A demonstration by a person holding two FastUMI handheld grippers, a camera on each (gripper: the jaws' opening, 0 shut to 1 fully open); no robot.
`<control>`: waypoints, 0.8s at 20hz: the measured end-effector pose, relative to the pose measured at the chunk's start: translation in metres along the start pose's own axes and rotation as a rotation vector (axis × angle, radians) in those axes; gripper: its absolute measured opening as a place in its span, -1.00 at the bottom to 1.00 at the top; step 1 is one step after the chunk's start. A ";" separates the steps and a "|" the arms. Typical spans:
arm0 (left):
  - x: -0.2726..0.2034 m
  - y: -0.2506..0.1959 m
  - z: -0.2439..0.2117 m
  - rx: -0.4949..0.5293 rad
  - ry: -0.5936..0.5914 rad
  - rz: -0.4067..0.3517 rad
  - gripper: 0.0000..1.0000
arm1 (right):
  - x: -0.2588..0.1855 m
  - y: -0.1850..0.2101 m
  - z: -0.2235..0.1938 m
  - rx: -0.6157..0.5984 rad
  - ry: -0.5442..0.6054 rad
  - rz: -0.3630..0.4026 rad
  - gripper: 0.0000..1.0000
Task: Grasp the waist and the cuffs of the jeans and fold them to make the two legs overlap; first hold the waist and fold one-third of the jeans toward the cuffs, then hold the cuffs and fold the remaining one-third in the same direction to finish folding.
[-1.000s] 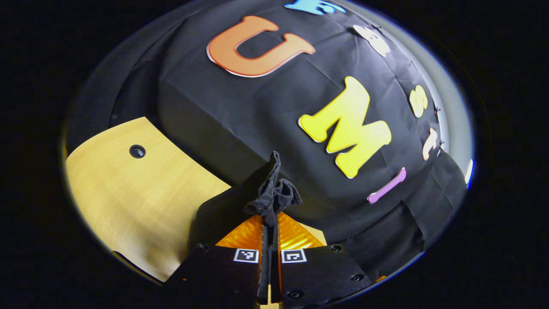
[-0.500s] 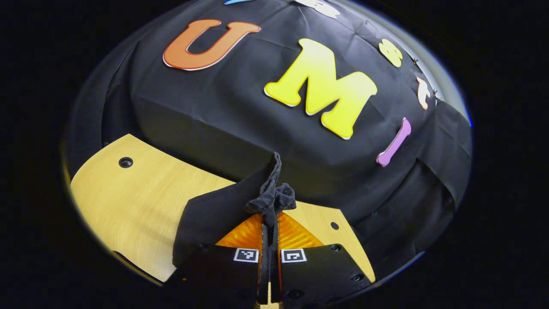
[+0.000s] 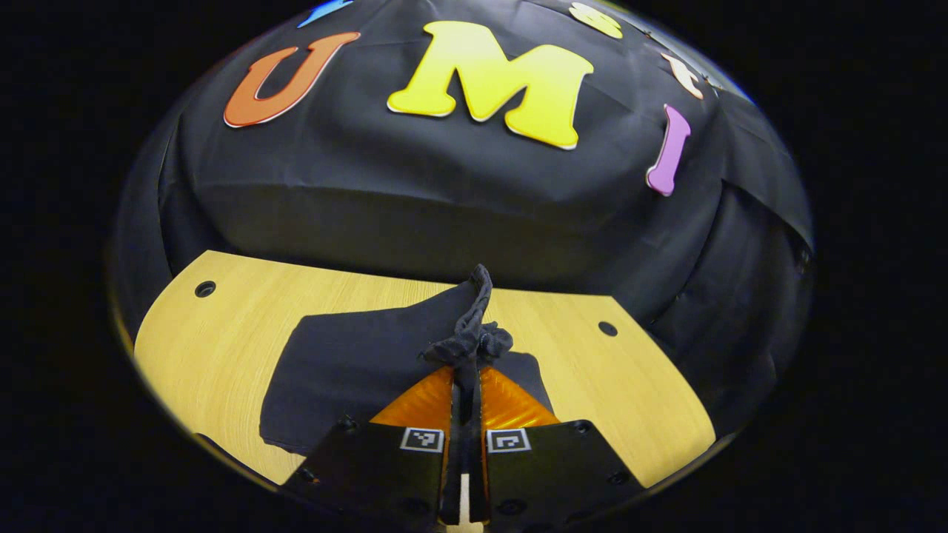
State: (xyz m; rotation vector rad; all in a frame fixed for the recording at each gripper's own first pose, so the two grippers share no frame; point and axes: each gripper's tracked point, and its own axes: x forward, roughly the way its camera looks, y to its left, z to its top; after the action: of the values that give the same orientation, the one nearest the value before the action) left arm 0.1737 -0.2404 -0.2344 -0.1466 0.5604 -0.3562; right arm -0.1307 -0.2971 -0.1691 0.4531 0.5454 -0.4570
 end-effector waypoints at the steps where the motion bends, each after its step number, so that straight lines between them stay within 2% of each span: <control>1: 0.002 -0.003 -0.006 0.014 0.007 0.013 -0.82 | 0.001 -0.004 -0.003 0.000 0.010 -0.003 0.87; 2: 0.003 -0.003 -0.012 0.023 0.012 0.027 -0.60 | 0.002 -0.006 -0.003 0.003 0.015 -0.003 0.87; 3: 0.006 -0.003 -0.016 0.030 0.017 0.039 -0.79 | 0.002 -0.008 -0.003 0.005 0.018 -0.007 0.87; 5: 0.011 -0.004 -0.031 0.039 0.042 0.070 -0.74 | 0.006 -0.010 -0.003 0.007 0.023 -0.006 0.97; 6: 0.013 -0.004 -0.038 0.039 0.055 0.081 -0.70 | 0.007 -0.011 -0.004 0.001 0.027 -0.005 0.87; 8: 0.017 -0.009 -0.048 0.028 0.077 0.078 -0.65 | 0.009 -0.010 -0.004 -0.012 0.032 0.001 0.89; 10: 0.017 -0.011 -0.053 0.042 0.081 0.091 -0.26 | 0.011 -0.009 -0.005 -0.023 0.039 0.005 0.89; 12: 0.017 -0.018 -0.054 0.055 0.077 0.075 -0.14 | 0.014 -0.008 -0.004 -0.025 0.046 0.009 0.89; 13: 0.017 -0.026 -0.054 0.050 0.078 0.048 0.38 | 0.016 -0.005 -0.005 -0.026 0.048 0.014 0.89; 15: 0.019 -0.031 -0.052 0.068 0.075 0.049 1.00 | 0.018 0.001 -0.003 -0.040 0.045 0.028 0.89; 16: 0.015 -0.035 -0.051 0.069 0.076 0.039 1.00 | 0.017 0.005 -0.001 -0.051 0.039 0.038 0.89</control>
State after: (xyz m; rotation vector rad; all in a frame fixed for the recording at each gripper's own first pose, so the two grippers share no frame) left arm 0.1477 -0.2806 -0.2766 -0.0560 0.6240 -0.3438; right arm -0.1156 -0.2974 -0.1781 0.4240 0.5838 -0.3974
